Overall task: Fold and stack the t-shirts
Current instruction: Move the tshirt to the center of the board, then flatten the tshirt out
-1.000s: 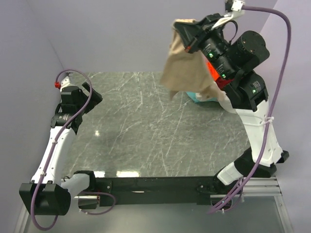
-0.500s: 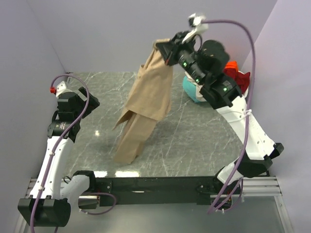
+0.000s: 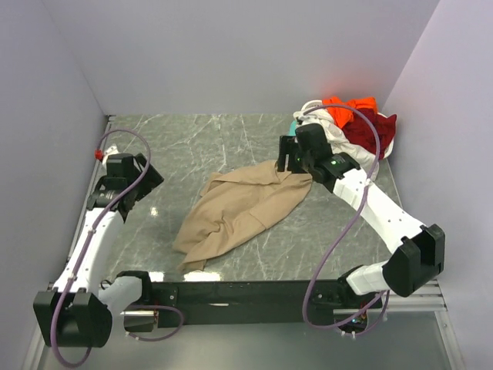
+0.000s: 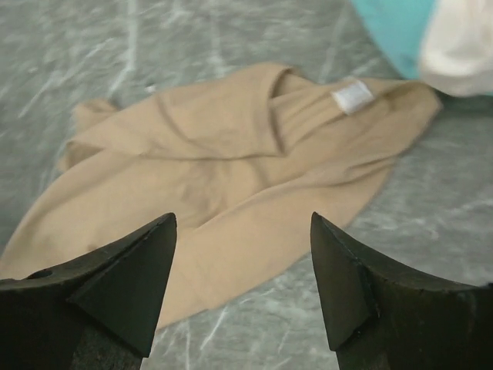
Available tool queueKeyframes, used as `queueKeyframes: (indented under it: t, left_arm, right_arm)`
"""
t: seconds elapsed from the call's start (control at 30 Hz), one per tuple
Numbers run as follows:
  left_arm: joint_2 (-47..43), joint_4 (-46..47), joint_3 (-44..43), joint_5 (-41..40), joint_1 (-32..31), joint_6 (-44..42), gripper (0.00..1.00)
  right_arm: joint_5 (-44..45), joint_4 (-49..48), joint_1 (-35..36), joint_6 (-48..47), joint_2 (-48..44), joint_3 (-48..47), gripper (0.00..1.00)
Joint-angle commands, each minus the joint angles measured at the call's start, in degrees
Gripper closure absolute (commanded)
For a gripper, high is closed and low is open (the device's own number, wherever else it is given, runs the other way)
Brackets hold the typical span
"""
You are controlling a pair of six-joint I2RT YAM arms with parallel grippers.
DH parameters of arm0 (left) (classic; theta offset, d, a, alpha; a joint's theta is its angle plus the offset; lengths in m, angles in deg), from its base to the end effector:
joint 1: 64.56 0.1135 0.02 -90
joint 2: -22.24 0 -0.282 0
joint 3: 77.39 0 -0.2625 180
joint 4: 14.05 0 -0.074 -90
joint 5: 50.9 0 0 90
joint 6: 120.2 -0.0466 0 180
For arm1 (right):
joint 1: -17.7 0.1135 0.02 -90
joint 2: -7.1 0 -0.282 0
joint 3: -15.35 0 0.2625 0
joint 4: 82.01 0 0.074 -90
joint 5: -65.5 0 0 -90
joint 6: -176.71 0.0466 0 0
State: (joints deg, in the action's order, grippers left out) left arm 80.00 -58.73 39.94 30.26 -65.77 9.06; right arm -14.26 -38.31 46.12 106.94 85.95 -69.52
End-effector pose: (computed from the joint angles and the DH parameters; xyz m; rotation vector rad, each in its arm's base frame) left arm 0.2235 0.0024 0.2977 -0.8147 2.1113 -0.2026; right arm 0.2866 0.1457 0.3444 -0.0613 2.2287 0.2688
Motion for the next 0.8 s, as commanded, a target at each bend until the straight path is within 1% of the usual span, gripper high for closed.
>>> queueKeyframes:
  t: [0.0,0.03,0.07,0.13,0.17,0.3,0.37,0.47,0.6,0.77]
  left_arm:
    - [2.3,-0.7,0.8,3.2,-0.3,2.0,0.07]
    - [2.7,-0.8,1.3,3.7,-0.4,2.5,0.07]
    - [3.3,-1.0,1.6,4.6,-0.4,2.7,0.07]
    - [3.9,-1.1,2.8,5.8,-0.4,2.9,0.09]
    - [4.1,-1.3,3.2,6.9,-0.5,2.8,0.1]
    - [4.2,-2.3,5.0,8.4,-1.5,2.9,0.12]
    - [4.5,-2.6,6.0,9.7,-2.6,3.5,0.13]
    - [4.9,-3.1,7.8,11.0,-5.4,5.3,0.13]
    - [7.1,-3.3,9.7,12.0,-10.0,7.6,0.13]
    - [12.3,-4.9,9.1,10.6,-12.4,7.8,0.12]
  right_arm:
    - [-8.6,-5.8,2.3,-3.7,0.0,-1.3,0.23]
    - [-10.0,-6.6,3.0,-4.6,1.0,-1.7,0.23]
    - [-13.8,-7.6,4.4,-4.8,3.9,-2.4,0.23]
    - [-16.3,-8.1,5.8,-5.3,7.5,-5.4,0.23]
    - [-17.3,-7.6,6.5,-5.2,11.8,-6.7,0.23]
    - [-19.6,-4.6,8.8,-4.9,22.6,-15.5,0.24]
    - [-19.1,-2.5,9.4,-5.4,27.3,-17.6,0.24]
    - [-17.9,-1.0,9.5,-5.3,30.8,-19.5,0.24]
    - [-15.3,-1.2,9.5,-4.8,32.2,-18.0,0.24]
    - [-12.0,-2.4,9.5,-4.6,34.3,-17.7,0.24]
